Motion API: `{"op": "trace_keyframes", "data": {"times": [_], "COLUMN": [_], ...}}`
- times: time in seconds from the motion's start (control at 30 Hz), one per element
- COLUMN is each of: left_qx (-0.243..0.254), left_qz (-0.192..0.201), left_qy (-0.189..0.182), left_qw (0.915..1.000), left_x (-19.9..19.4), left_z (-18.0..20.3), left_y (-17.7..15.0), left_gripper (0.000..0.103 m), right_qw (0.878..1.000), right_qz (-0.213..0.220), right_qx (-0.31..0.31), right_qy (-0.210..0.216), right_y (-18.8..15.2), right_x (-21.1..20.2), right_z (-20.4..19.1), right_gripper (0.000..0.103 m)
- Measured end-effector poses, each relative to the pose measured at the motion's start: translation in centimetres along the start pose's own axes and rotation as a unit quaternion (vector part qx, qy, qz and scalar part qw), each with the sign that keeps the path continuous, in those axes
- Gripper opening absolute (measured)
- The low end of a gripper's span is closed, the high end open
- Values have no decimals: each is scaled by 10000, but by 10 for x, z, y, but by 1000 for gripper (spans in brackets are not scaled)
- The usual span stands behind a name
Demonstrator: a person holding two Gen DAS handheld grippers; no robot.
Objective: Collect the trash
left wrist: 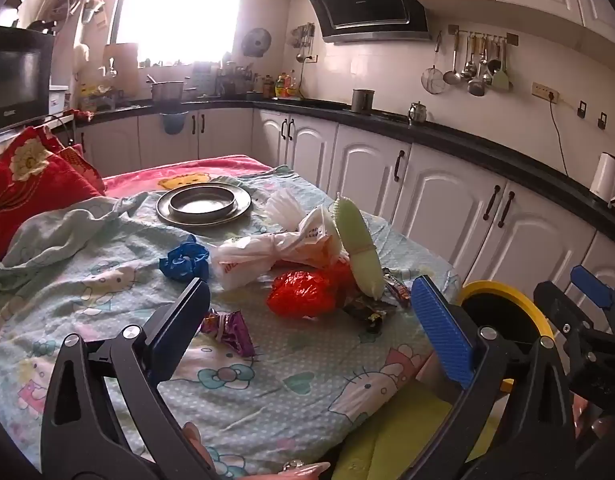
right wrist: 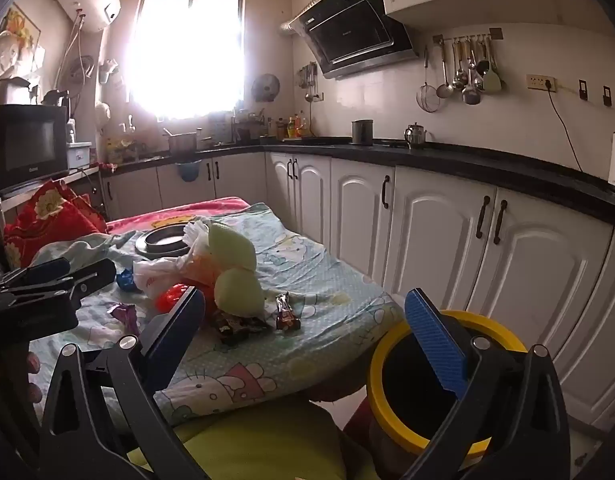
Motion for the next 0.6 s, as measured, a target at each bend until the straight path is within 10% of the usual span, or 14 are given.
{"op": "trace_keyframes", "data": {"times": [0.6], "left_qx": [-49], "left_qz": [-71], "left_qy": [-87], "left_qw": [9999], "left_x": [1], "left_z": [3], "left_y": [-1], "left_gripper": [93], "right_qw": [9998], "right_qz": [-86], "right_qx": [-119], "right_qy": [-163], "right_y": [0], "right_x": [3], "right_z": [-2], "right_gripper": [97]}}
Point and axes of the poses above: each gripper's, at about its wrist camera, not at the fingertips, and x roughly the way its jaws point, z to its right, y to its top, the point moved 8 cm from there along x, roughly the way its jaws point, and after that the axes turned 7 degrees about -z, right-handed, at the moved point
